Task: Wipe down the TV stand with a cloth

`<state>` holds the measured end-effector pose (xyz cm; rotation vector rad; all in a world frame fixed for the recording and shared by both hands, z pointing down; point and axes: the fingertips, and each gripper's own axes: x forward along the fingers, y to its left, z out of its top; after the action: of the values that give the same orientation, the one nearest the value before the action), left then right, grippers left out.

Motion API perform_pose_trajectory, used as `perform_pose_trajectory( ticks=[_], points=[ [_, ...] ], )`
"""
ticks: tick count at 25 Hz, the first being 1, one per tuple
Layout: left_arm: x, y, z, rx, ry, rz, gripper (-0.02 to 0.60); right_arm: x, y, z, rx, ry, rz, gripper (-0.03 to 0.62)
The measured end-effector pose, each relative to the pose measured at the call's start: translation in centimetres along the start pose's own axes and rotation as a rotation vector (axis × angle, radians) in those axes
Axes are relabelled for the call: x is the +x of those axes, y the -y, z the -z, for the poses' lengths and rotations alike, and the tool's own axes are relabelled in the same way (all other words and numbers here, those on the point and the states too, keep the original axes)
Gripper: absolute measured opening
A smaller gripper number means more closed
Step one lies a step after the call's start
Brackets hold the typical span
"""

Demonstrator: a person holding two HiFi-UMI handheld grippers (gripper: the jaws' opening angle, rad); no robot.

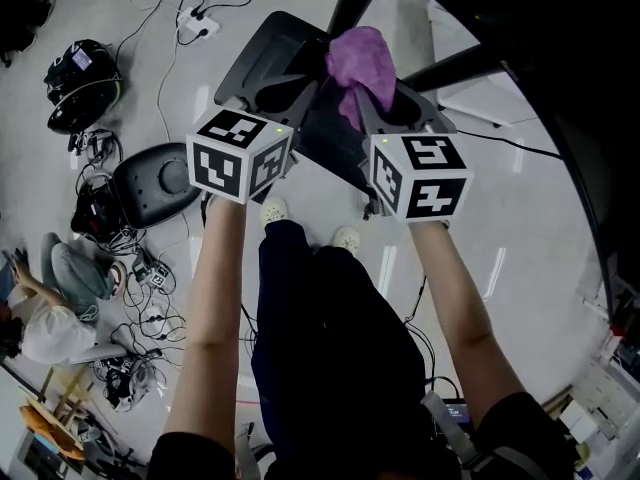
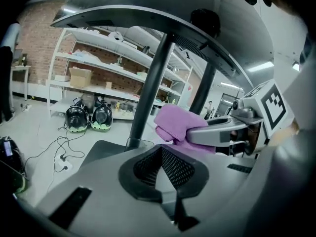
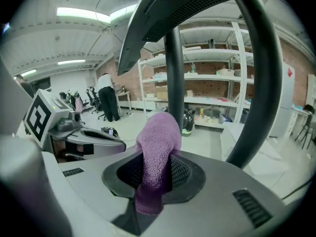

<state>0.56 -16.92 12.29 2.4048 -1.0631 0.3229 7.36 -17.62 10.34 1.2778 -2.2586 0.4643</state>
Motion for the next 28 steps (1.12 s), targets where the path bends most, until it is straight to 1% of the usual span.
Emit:
perform_pose_trajectory(
  ticks=[3,7,10,13,16,19,23,28],
  points=[
    [1.0,-0.2,-0.8,0.02,-0.008,0.012,0.005,1.2,1.9,-0.7,-0.123,-0.012,0.001,0.1],
    [2.2,-1.5,-1.7,0.053,-0.028,0.016,0.005,3.8,3.0,-1.3,-0.307,-0.028,-0.021,0.1],
    [2.8,-2.4,-2.3,0.08,-0.04,0.011,0.005,5.7,3.7,-1.9,-0.4,-0.029,-0.046,0.1],
    [3.0,-3.3,-2.7,0.094,-0.047,0.005,0.005,7.1,3.6,-2.5,-0.472,-0.037,-0.105,0.1],
    [3.1,-4.6,-2.6,0.089,-0.052,-0.005,0.005,9.2,2.8,-1.9,-0.55,-0.086,-0.19,0.1],
    [3.1,-5.8,-2.3,0.078,-0.058,-0.016,0.005,11.3,2.8,-0.9,-0.6,-0.147,-0.259,0.1],
    [2.9,-7.5,-1.7,0.056,-0.065,-0.035,0.005,13.9,2.9,0.4,-0.618,-0.24,-0.35,0.1],
    [2.8,-9.0,-1.0,0.033,-0.071,-0.038,0.005,16.7,2.8,2.7,-0.655,-0.367,-0.41,0.095]
  ],
)
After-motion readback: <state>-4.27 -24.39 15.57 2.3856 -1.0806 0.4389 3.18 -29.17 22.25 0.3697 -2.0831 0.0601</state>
